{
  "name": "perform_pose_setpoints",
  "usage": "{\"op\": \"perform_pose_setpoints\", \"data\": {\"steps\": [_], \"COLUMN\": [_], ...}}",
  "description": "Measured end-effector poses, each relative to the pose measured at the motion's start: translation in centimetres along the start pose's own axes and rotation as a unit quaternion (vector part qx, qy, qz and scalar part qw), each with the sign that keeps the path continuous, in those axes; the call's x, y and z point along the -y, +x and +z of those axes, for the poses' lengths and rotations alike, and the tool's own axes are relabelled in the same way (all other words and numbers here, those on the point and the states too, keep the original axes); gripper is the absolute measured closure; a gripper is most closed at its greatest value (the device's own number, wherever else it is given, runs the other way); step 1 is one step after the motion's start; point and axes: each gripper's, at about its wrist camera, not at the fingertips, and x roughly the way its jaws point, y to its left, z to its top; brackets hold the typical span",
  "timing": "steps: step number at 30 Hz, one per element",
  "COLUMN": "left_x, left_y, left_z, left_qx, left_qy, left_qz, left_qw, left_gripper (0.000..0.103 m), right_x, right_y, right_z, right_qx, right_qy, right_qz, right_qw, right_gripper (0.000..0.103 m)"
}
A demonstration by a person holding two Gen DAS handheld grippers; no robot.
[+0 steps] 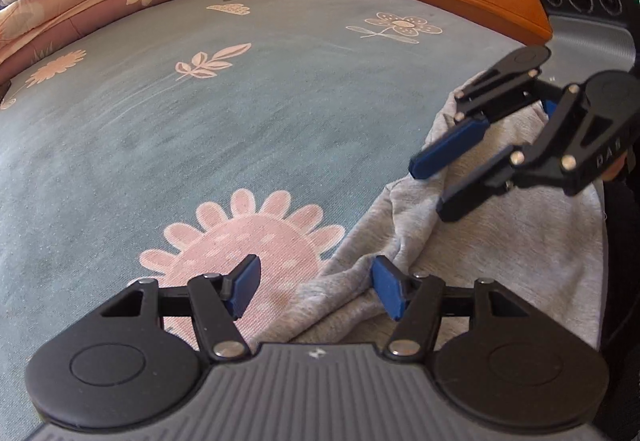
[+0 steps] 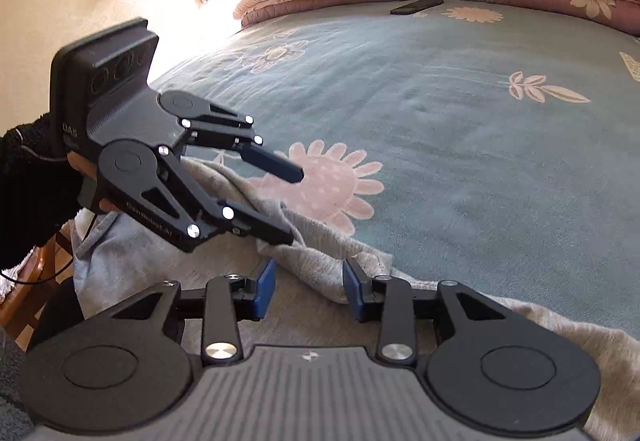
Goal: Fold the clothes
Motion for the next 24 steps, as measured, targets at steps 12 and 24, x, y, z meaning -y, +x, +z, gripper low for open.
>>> {"op": "perform_pose_setpoints", "data": {"steps": [12, 24], "left_x": [-0.4, -0.2], "left_y": [-0.6, 3.0], "left_z": [-0.4, 3.9], "left_qx": [0.007, 0.029], "left_qy": [-0.006, 0.077], "left_qz": [-0.003, -0.039], "left_qw": [0.9999, 0.9958], "left_gripper": [0.039, 0.038], "right_x": [-0.3, 1.3], "right_y": [1.7, 0.8], "right_z": [0.5, 2.3], "right_qx": [-0.045, 0.03], "right_qy": [-0.078, -0.037], "right_qz": [-0.046, -0.052], "right_qw": [0.995, 0.998], "right_gripper": [0.092, 0.094]}}
